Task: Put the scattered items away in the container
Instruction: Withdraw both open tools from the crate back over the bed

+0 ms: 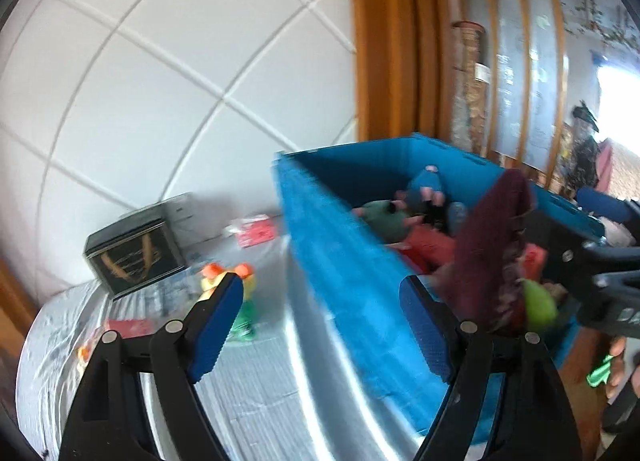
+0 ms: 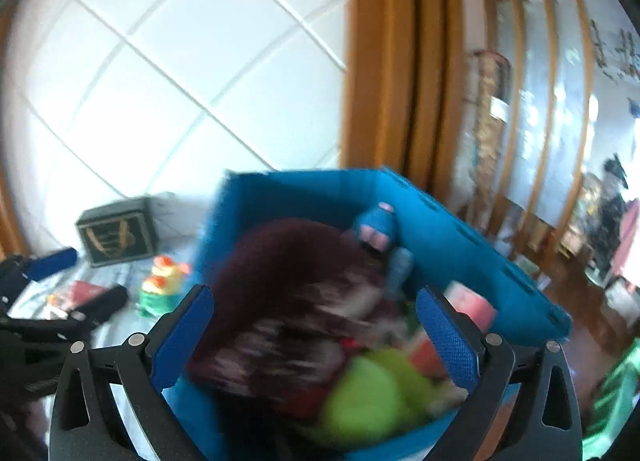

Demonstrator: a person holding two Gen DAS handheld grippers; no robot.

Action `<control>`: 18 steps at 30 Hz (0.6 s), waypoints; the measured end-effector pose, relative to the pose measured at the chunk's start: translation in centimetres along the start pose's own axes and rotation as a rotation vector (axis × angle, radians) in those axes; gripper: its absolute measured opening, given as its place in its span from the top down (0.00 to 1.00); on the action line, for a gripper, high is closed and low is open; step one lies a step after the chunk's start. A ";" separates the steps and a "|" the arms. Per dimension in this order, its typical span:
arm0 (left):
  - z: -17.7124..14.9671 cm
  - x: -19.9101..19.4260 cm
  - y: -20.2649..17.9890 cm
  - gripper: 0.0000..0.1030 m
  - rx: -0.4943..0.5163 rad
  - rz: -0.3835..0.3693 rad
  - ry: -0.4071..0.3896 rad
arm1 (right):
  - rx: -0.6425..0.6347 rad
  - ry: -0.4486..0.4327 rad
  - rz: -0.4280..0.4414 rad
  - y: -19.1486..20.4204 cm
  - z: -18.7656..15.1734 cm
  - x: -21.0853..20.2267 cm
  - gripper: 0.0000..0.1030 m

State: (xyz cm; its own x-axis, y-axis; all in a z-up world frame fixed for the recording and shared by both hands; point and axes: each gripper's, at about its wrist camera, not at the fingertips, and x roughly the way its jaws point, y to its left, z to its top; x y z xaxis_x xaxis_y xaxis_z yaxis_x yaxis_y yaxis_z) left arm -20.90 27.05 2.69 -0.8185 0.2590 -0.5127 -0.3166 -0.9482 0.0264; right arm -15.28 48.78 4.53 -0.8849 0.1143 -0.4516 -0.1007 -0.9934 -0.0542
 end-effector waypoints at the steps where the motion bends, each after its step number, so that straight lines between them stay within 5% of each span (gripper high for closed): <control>1: -0.5 -0.2 2.0 0.22 -0.021 0.016 0.007 | -0.013 -0.012 0.017 1.5 0.4 -0.2 0.00; 8: -4.2 -0.2 13.7 0.22 -0.140 0.151 0.063 | -0.097 -0.014 0.174 13.1 2.0 1.5 0.00; 18: -12.4 0.9 30.1 0.22 -0.320 0.372 0.213 | -0.244 0.167 0.423 30.5 -0.7 9.1 0.00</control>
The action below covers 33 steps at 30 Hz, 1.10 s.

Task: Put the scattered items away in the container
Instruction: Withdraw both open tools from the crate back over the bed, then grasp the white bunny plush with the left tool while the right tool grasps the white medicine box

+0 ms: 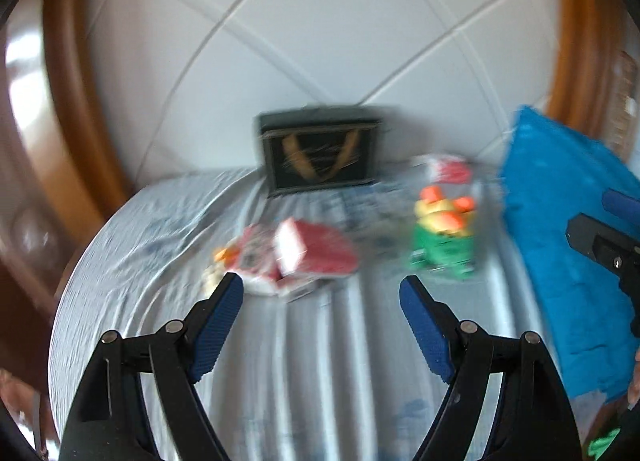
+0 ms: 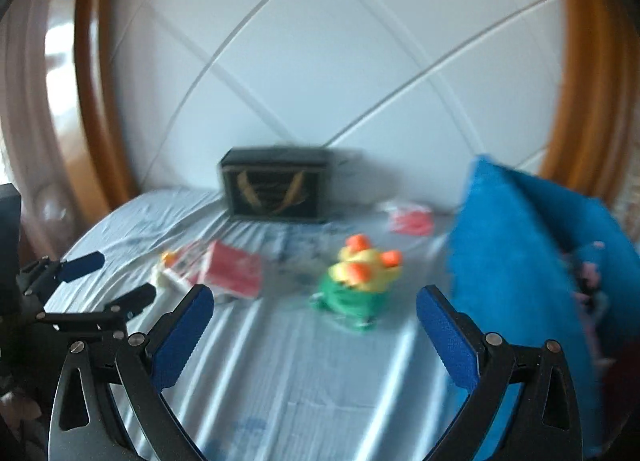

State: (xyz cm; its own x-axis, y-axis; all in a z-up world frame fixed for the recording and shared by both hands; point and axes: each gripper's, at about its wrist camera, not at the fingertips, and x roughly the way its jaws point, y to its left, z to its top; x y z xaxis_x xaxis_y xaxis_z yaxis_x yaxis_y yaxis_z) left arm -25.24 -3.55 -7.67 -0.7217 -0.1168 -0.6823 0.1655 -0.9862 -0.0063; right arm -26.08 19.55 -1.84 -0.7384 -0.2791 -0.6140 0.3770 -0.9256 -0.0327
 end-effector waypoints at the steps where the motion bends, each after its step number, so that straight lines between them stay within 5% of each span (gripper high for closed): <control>1: -0.2 1.0 1.5 0.22 -0.019 0.018 0.020 | -0.006 0.016 0.016 0.7 -0.1 1.1 0.00; 14: -3.3 13.9 13.9 0.22 -0.154 0.123 0.240 | -0.059 0.315 0.135 9.2 -1.6 20.8 0.00; 28: -4.8 25.2 15.6 0.22 -0.153 0.112 0.305 | -0.029 0.502 0.225 13.0 -6.7 33.2 0.00; 33: -4.8 26.8 15.5 0.22 -0.144 0.105 0.300 | -0.033 0.473 0.236 14.1 -7.2 35.1 0.00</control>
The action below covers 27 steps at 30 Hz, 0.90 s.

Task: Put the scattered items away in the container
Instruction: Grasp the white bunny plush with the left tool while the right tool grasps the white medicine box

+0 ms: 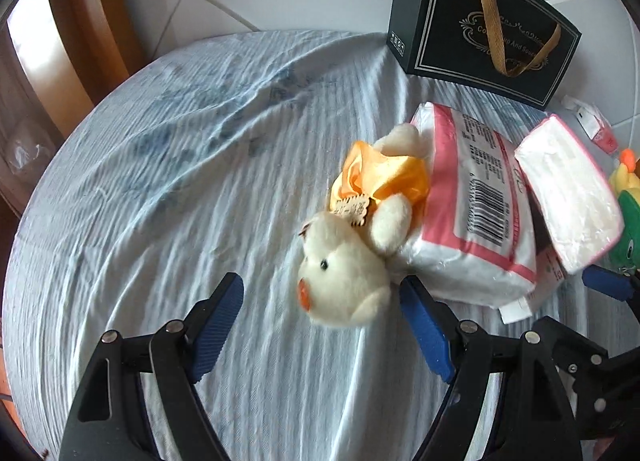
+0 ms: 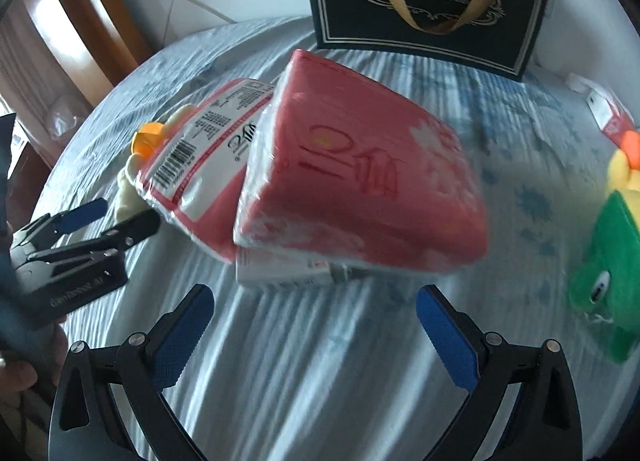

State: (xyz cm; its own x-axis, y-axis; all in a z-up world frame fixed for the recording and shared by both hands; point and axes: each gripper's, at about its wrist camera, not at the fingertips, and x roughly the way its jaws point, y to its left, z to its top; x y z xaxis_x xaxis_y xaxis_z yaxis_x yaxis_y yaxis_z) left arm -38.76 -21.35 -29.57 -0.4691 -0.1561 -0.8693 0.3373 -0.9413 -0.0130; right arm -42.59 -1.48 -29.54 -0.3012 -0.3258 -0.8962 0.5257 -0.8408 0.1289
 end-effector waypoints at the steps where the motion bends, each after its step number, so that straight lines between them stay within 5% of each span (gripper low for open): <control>1: 0.0 0.2 -0.1 0.23 0.003 -0.001 -0.002 | -0.002 -0.007 -0.004 0.1 0.2 0.3 0.00; 4: 0.2 1.0 -0.4 0.26 0.006 -0.008 0.007 | -0.011 -0.025 -0.018 0.3 0.5 1.2 0.02; 7: 0.2 1.7 -0.8 0.33 0.009 -0.015 0.025 | -0.023 -0.009 -0.014 0.5 0.6 2.4 0.16; 11: 0.4 1.6 -1.0 0.64 0.010 -0.035 0.003 | -0.037 -0.022 -0.010 0.9 0.6 2.5 0.34; 27: -1.5 -6.9 -0.7 0.66 -0.005 -0.046 -0.091 | -0.086 -0.071 -0.002 2.4 -0.6 -3.3 0.39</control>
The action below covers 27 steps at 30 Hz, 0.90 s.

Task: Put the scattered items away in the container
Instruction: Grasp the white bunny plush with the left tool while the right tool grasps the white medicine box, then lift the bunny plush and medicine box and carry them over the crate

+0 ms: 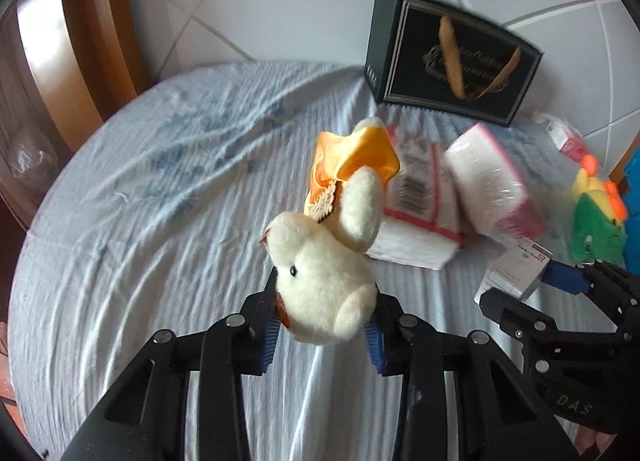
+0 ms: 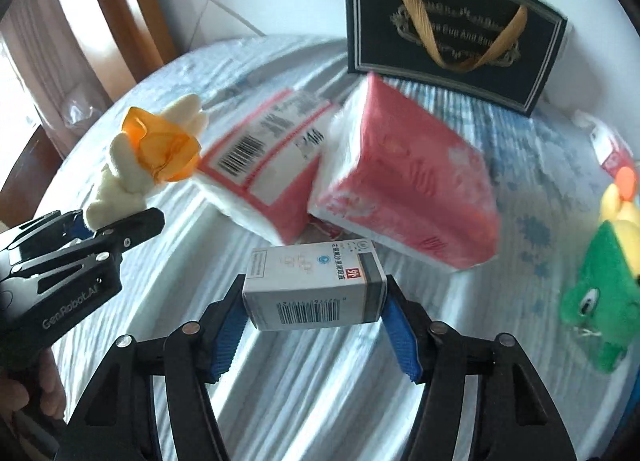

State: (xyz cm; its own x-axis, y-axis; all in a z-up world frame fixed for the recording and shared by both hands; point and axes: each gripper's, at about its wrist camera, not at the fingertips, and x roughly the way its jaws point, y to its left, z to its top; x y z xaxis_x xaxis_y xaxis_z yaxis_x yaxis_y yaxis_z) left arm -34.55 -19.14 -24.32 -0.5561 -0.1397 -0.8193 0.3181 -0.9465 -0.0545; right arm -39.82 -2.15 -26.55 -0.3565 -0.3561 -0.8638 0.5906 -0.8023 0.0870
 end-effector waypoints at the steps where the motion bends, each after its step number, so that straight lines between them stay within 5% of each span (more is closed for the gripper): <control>1: 0.0 -1.0 -0.1 0.66 0.002 -0.004 -0.013 | -0.003 -0.017 0.001 0.2 -0.1 -1.1 0.39; 15: -0.3 -16.3 -7.3 0.66 0.132 -0.121 -0.230 | 0.013 -0.285 -0.081 1.0 -2.4 -18.4 0.38; 27: -1.9 -27.9 -24.2 0.66 0.373 -0.371 -0.399 | 0.137 -0.504 -0.350 -6.4 -10.1 -37.4 0.38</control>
State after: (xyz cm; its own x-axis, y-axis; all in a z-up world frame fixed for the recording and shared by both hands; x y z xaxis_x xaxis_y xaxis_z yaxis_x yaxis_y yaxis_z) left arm -25.26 8.22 -1.19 -0.8422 0.1861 -0.5061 -0.1971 -0.9798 -0.0323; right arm -22.95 21.18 0.12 -0.8291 -0.2161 -0.5156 0.2908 -0.9544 -0.0675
